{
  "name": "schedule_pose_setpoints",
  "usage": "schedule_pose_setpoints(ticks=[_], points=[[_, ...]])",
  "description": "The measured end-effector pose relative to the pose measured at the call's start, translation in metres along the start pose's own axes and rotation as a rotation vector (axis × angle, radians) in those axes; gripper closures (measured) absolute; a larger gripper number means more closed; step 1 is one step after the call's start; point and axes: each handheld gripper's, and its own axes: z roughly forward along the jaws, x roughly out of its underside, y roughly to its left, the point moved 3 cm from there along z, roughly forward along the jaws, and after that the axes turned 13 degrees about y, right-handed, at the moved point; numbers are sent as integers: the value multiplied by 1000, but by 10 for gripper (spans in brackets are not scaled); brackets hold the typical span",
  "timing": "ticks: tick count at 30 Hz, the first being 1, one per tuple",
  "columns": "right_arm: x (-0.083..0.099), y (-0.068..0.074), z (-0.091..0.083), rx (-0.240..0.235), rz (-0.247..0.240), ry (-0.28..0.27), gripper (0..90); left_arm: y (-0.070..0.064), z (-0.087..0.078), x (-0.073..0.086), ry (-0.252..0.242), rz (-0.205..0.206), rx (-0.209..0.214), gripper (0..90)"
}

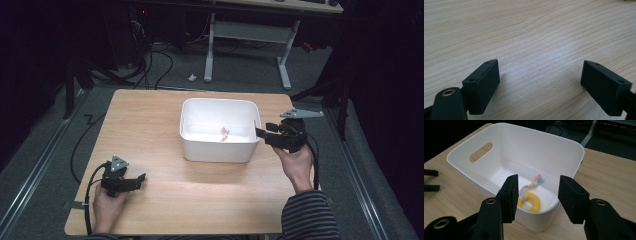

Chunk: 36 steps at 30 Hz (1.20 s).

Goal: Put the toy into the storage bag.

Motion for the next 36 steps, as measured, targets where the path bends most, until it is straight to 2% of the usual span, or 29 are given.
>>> schedule_pose_setpoints(ticks=[5, 8, 14, 17, 20, 28, 36], points=[[10, -7, -6, 26, 16, 6, 512, 0, 0, 0, 0, 2, -3, 159], [12, -8, -14, 26, 11, -16, 512, 0, 0, 0, 0, 3, -3, 159], [19, -8, -24, 35, 7, -13, 512, 0, 0, 0, 1, 3, -3, 159], [26, -12, -25, 18, 26, -20, 512, 0, 0, 0, 1, 3, -4, 159], [33, -15, -26, 25, 36, -17, 511, 0, 0, 0, 0, 2, -3, 159], [39, -8, -38, 47, -2, -27, 509, 0, 0, 0, 0, 3, -3, 159], [54, -10, -39, 41, 16, -33, 509, 0, 0, 0, 0, 2, -3, 160]])
